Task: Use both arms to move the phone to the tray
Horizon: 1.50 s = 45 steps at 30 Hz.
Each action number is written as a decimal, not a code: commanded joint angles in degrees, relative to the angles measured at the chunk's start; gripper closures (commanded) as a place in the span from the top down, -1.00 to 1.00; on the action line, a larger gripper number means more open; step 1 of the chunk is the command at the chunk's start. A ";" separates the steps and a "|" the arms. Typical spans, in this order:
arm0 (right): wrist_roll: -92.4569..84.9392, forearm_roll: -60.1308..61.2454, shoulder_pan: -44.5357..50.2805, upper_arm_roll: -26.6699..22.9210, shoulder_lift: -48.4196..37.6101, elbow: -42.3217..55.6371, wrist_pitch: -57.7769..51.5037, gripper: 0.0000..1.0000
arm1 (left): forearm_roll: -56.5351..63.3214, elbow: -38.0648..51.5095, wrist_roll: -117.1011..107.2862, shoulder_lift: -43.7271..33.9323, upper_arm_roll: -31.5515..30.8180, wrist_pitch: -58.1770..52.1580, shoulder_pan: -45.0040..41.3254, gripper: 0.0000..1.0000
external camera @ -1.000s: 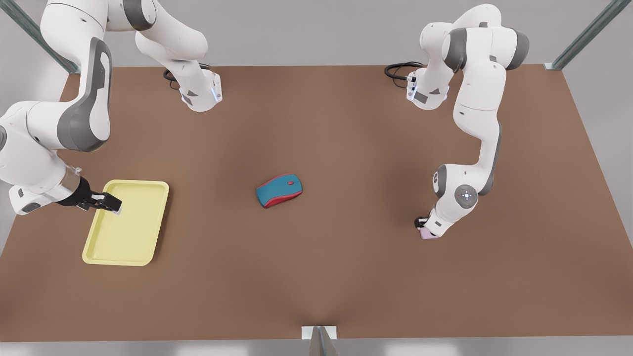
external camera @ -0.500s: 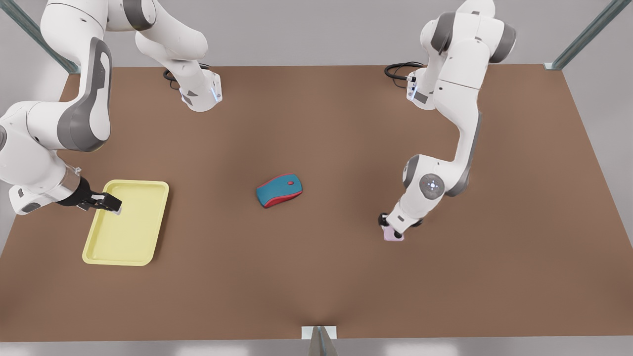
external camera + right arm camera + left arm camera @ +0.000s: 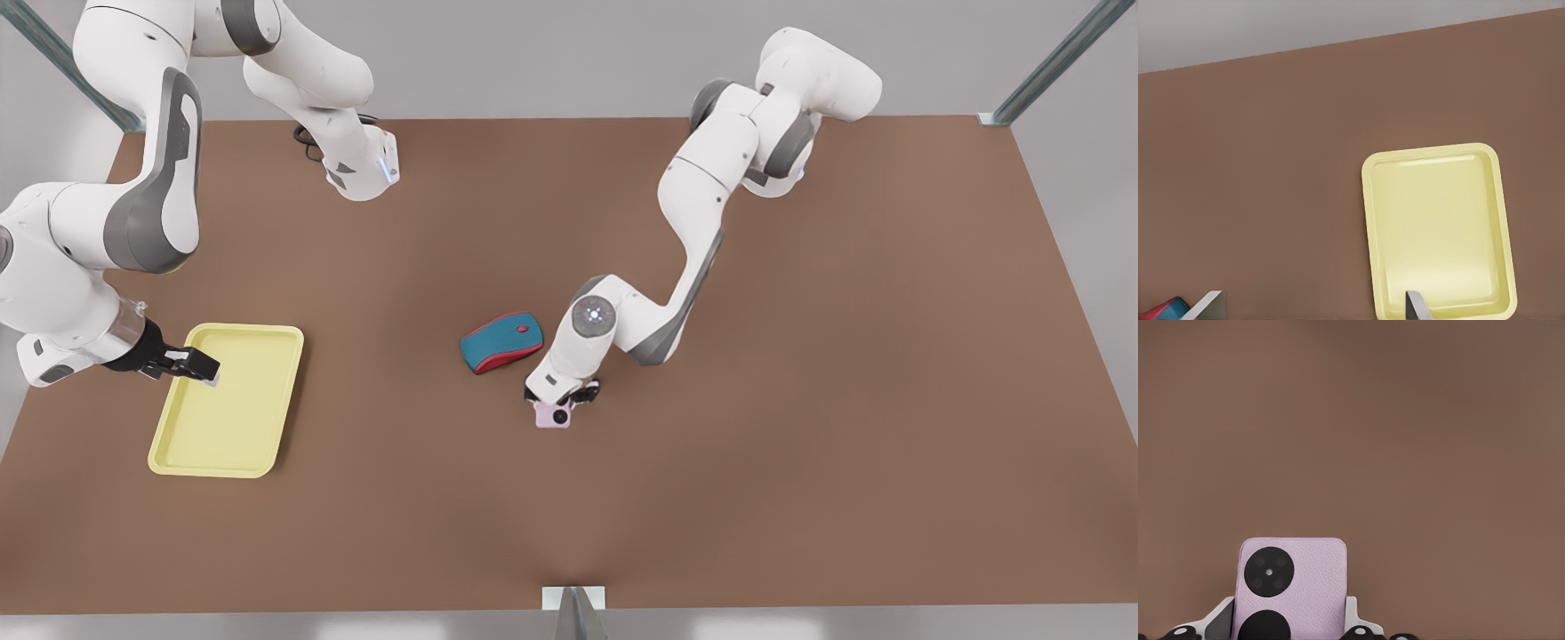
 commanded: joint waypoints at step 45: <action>7.79 -4.44 16.62 8.44 4.24 0.19 -1.94 1.00 | 9.73 -15.89 43.30 -41.08 -10.10 -48.34 42.11 1.00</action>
